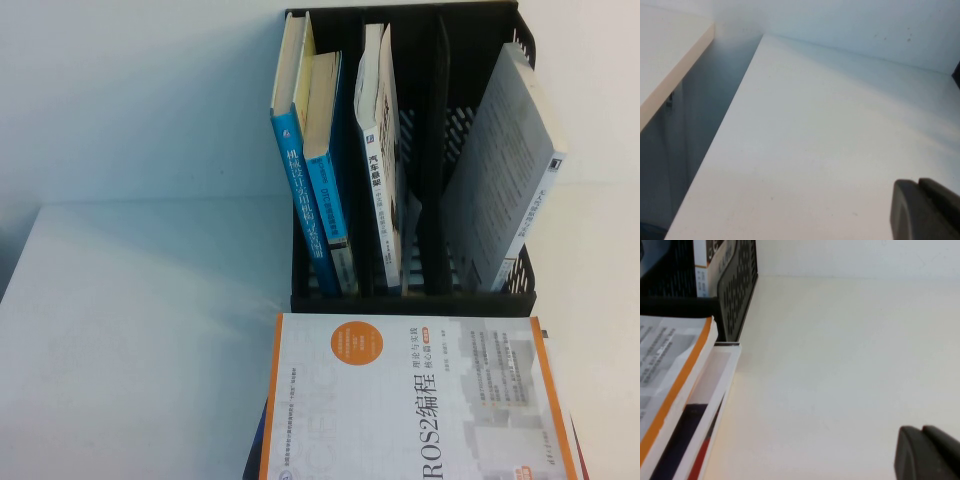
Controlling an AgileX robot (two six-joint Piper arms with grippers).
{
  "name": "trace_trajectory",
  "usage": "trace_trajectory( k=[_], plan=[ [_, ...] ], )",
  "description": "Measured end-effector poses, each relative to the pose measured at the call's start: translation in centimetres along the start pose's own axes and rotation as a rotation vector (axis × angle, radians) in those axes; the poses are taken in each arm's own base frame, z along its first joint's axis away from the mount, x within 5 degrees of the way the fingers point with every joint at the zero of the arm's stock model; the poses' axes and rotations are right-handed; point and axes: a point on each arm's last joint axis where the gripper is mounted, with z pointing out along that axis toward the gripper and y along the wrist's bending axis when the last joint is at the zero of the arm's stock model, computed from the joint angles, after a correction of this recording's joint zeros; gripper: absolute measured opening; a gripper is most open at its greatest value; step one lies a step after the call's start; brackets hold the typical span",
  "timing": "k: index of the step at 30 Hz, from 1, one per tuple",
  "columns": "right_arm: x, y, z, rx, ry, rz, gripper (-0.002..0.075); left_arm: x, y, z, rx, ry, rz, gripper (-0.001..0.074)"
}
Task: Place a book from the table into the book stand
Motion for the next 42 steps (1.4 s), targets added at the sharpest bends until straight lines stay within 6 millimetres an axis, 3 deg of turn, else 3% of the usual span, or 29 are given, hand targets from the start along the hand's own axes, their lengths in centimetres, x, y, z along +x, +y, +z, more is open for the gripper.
trace_trajectory(
  k=[5, 14, 21, 30, 35, 42],
  plan=[
    [-0.2, 0.1, 0.1, -0.016, -0.040, 0.056, -0.0003, -0.7, -0.5, 0.0, 0.064, -0.099, -0.094, -0.0003],
    [-2.4, -0.2, -0.2, -0.011, -0.290, 0.214, -0.0003, -4.8, -1.1, -1.5, 0.205, -0.558, -0.241, -0.0003],
    [-3.0, -0.4, -0.5, 0.004, -0.370, 0.245, -0.0003, -5.8, -1.1, -2.2, 0.235, -0.691, -0.250, -0.0003],
    [-6.1, -1.6, -2.4, 0.054, -0.721, 0.358, -0.0003, -7.8, -1.1, -4.8, 0.325, -1.047, -0.280, -0.0003],
    [-11.2, -1.0, -6.4, 0.040, -0.926, 0.163, -0.0003, -9.2, -1.7, -5.4, 0.355, -1.004, -0.327, -0.0003],
    [-17.8, -0.3, -13.3, 0.013, -1.126, 0.036, -0.0003, -14.9, -4.3, -8.3, 0.357, -0.840, -0.249, -0.0003]
  ],
)
